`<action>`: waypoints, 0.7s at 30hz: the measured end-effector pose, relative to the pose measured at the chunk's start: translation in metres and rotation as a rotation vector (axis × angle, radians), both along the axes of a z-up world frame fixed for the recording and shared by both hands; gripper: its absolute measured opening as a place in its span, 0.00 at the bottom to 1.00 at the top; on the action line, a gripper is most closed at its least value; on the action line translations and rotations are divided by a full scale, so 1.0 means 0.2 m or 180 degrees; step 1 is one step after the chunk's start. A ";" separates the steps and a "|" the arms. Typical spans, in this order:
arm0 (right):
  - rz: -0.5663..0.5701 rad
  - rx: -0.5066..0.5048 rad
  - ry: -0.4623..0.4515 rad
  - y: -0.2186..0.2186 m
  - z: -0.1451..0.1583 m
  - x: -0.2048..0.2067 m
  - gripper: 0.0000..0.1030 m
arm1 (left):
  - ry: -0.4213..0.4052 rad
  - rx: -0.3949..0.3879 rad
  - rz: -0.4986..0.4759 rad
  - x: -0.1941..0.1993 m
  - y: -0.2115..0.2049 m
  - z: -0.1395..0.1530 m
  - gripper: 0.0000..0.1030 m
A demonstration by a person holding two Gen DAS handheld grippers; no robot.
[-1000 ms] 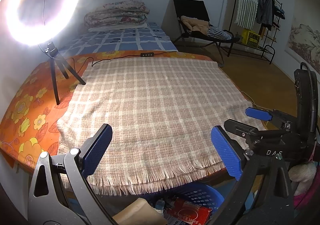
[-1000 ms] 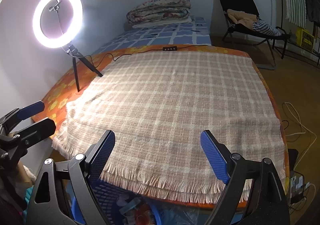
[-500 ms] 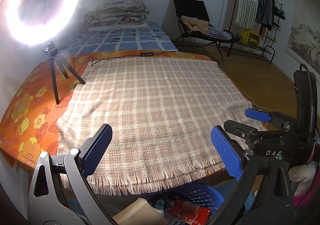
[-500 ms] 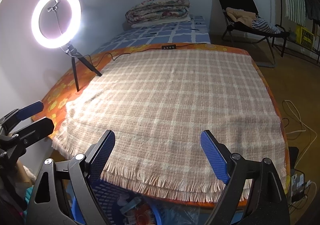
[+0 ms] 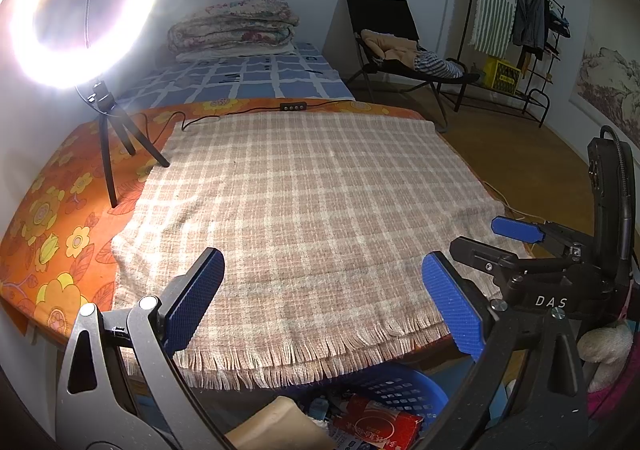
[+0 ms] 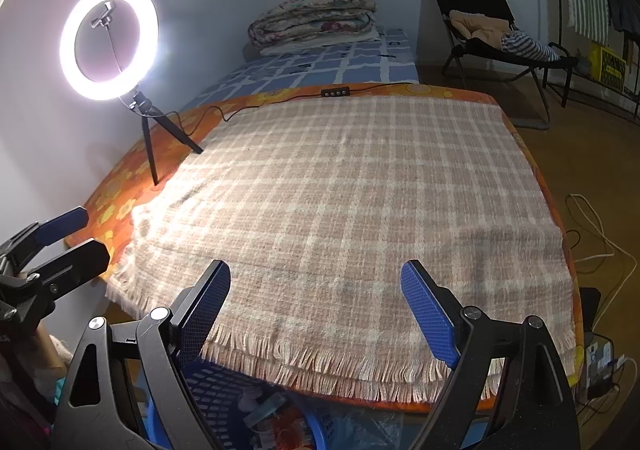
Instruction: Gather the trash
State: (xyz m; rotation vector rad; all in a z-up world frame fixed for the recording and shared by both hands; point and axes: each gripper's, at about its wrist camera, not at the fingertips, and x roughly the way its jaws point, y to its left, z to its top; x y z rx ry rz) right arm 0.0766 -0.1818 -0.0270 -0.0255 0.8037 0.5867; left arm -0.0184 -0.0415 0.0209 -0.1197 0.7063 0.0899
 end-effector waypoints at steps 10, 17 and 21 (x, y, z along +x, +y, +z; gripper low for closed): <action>-0.0016 0.0010 0.0015 0.00 0.00 0.00 0.85 | 0.0011 0.0003 0.0010 0.00 0.00 0.00 0.98; -0.0027 0.0005 0.0035 0.00 -0.01 -0.01 0.85 | 0.0014 0.0020 0.0021 0.00 0.00 -0.01 0.98; -0.0032 -0.0004 0.0068 0.01 -0.02 -0.01 0.85 | 0.0004 0.0036 0.0037 0.00 -0.01 -0.02 0.98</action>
